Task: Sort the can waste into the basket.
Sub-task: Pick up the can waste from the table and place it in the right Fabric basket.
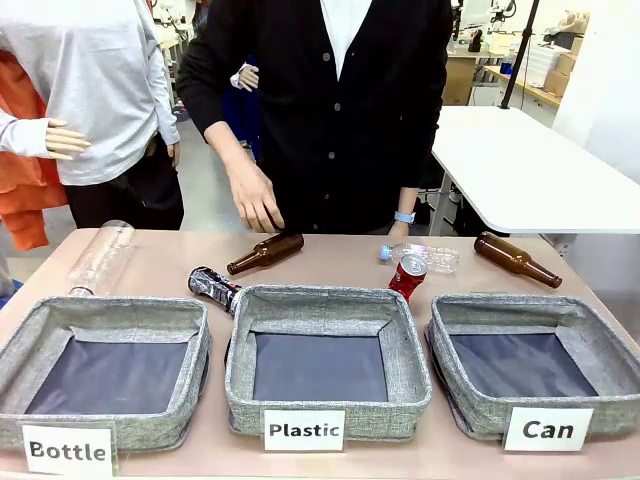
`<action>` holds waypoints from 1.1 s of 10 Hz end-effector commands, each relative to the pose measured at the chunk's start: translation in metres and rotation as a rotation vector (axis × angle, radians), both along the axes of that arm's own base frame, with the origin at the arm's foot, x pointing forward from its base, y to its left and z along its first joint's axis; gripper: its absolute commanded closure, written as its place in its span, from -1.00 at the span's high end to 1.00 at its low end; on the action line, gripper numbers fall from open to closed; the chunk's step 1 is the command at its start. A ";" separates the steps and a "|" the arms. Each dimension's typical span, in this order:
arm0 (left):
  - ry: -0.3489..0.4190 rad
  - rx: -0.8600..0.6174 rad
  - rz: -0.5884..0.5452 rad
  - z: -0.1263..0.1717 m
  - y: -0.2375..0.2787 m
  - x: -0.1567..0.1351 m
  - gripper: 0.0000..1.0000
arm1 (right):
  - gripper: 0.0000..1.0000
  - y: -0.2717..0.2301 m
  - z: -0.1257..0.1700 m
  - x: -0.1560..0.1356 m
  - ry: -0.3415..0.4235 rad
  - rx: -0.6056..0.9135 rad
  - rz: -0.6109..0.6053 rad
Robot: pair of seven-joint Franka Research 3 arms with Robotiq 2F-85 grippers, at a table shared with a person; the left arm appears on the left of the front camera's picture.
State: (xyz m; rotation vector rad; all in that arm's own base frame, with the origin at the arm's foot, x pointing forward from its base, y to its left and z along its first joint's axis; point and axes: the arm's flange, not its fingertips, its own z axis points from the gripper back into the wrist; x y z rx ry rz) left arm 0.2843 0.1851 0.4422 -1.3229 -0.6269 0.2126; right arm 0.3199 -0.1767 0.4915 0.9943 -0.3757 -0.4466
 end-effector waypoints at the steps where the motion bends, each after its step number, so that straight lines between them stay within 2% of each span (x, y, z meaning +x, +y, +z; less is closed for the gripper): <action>1: -0.026 0.009 -0.005 0.001 -0.001 0.005 1.00 | 1.00 -0.004 0.003 -0.001 -0.032 0.006 0.012; 2: -0.026 0.009 -0.005 0.001 -0.001 0.005 1.00 | 1.00 0.000 0.000 0.000 0.000 0.000 0.000; 3: -0.026 0.009 -0.005 0.001 -0.001 0.005 1.00 | 1.00 0.014 0.002 0.015 -0.128 -0.119 0.083; 4: -0.026 0.009 -0.005 0.001 -0.001 0.005 1.00 | 1.00 0.039 -0.002 0.036 -0.299 -0.288 0.191; 5: -0.026 0.009 -0.005 0.001 -0.001 0.005 1.00 | 1.00 0.064 -0.009 0.056 -0.422 -0.386 0.272; 6: -0.026 0.009 -0.005 0.001 -0.001 0.005 1.00 | 1.00 0.092 -0.019 0.073 -0.533 -0.450 0.372; 8: -0.026 0.009 -0.005 0.001 -0.001 0.005 1.00 | 1.00 0.153 -0.045 0.097 -0.676 -0.610 0.555; 9: -0.026 0.009 -0.005 0.001 -0.001 0.005 1.00 | 1.00 0.169 -0.049 0.100 -0.699 -0.634 0.588; 10: -0.026 0.009 -0.005 0.001 -0.001 0.005 1.00 | 1.00 0.184 -0.054 0.105 -0.681 -0.636 0.651; 11: -0.026 0.009 -0.005 0.001 -0.001 0.005 1.00 | 1.00 0.180 -0.053 0.109 -0.573 -0.633 0.608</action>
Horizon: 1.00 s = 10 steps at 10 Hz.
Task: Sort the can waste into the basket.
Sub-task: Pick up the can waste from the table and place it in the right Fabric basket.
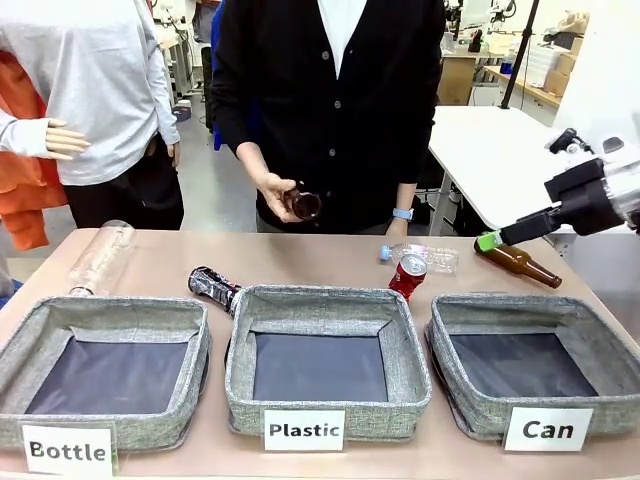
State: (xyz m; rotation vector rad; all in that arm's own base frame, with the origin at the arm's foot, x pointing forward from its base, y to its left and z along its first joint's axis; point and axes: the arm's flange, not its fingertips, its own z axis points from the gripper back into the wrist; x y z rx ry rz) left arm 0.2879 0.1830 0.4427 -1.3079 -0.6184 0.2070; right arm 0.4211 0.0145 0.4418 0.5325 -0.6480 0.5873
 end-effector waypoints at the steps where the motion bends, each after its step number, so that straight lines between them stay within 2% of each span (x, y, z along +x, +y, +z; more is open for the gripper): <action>1: -0.032 -0.007 0.000 0.001 0.001 0.001 1.00 | 1.00 -0.040 0.016 0.000 0.173 0.126 -0.225; 2: -0.032 -0.007 0.000 0.001 0.001 0.001 1.00 | 1.00 0.000 0.000 0.000 0.000 0.000 0.000; 3: -0.032 -0.007 0.000 0.001 0.001 0.001 1.00 | 1.00 -0.012 -0.004 0.002 0.064 0.034 -0.074; 4: -0.032 -0.007 0.000 0.001 0.001 0.001 1.00 | 1.00 -0.023 -0.004 -0.005 0.060 0.067 0.020; 6: -0.032 -0.007 0.000 0.001 0.001 0.001 1.00 | 1.00 -0.045 -0.015 -0.002 0.026 0.173 0.079; 7: -0.032 -0.007 0.000 0.001 0.001 0.001 1.00 | 1.00 -0.037 -0.027 0.011 -0.083 0.158 0.112; 8: -0.032 -0.007 0.000 0.001 0.001 0.001 1.00 | 1.00 -0.026 -0.041 0.023 -0.184 0.110 0.197; 10: -0.032 -0.007 0.000 0.001 0.001 0.001 1.00 | 1.00 -0.018 -0.059 0.041 -0.334 0.083 0.282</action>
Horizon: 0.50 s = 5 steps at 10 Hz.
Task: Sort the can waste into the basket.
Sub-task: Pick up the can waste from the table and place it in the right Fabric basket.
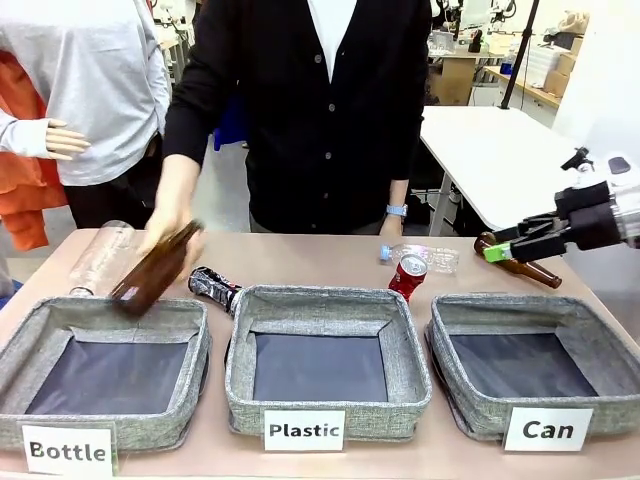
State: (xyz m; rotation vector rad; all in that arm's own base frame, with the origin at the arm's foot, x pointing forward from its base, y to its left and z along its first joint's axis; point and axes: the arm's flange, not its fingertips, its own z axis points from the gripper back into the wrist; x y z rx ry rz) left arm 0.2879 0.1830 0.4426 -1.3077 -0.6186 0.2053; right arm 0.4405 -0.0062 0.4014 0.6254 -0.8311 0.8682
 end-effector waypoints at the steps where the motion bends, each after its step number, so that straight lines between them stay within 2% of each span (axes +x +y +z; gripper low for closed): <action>1: 0.000 0.000 0.000 0.000 0.000 0.000 1.00 | 1.00 0.006 -0.023 0.025 -0.123 -0.002 0.030; 2: -0.087 0.033 0.043 0.037 0.044 -0.028 1.00 | 1.00 0.010 -0.031 0.032 -0.111 -0.026 0.050; 3: -0.120 0.061 0.065 0.062 0.076 -0.055 1.00 | 1.00 0.015 -0.040 0.043 -0.099 -0.037 0.050; 5: -0.140 0.099 0.104 0.077 0.103 -0.094 1.00 | 1.00 0.027 -0.062 0.066 -0.097 -0.073 0.109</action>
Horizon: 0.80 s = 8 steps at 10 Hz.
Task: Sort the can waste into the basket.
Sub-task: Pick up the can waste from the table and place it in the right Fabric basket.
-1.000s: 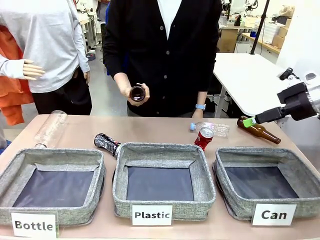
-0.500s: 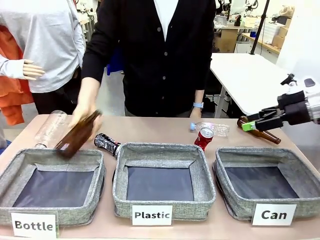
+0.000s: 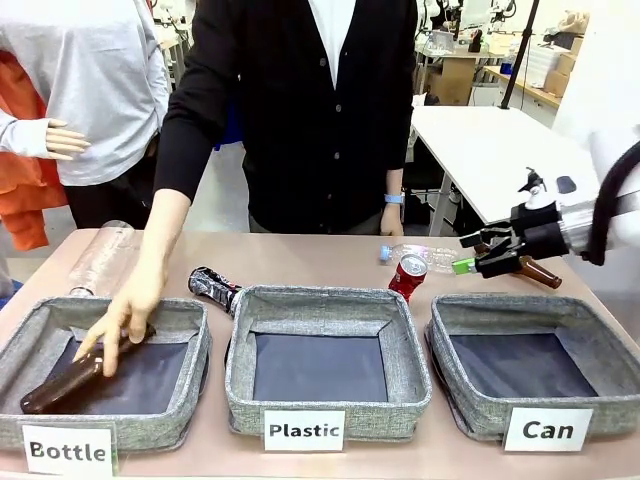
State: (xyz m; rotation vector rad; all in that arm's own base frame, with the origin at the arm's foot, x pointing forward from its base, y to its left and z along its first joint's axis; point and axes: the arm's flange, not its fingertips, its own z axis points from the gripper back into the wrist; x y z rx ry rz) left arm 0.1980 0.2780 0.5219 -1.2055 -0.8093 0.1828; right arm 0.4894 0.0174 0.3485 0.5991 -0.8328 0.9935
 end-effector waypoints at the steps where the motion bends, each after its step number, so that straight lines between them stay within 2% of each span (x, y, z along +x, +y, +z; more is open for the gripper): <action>1: 0.004 0.028 -0.038 -0.004 0.004 -0.020 1.00 | 1.00 0.008 -0.018 0.027 -0.045 -0.024 0.022; 3: 0.027 0.064 -0.071 -0.009 -0.002 -0.033 1.00 | 1.00 0.023 -0.025 0.034 -0.042 -0.031 0.049; 4: 0.024 0.062 -0.087 -0.013 -0.007 -0.032 1.00 | 1.00 0.024 -0.023 0.036 0.011 -0.062 -0.044; 5: 0.024 0.057 -0.089 -0.015 -0.012 -0.029 1.00 | 1.00 0.018 -0.023 0.029 0.008 -0.023 0.045; 7: 0.029 0.046 -0.132 -0.021 -0.040 -0.019 1.00 | 1.00 0.022 -0.027 0.033 0.012 -0.043 0.033; 8: 0.027 0.056 -0.173 -0.026 -0.062 -0.013 1.00 | 1.00 0.019 -0.026 0.031 -0.001 -0.038 0.103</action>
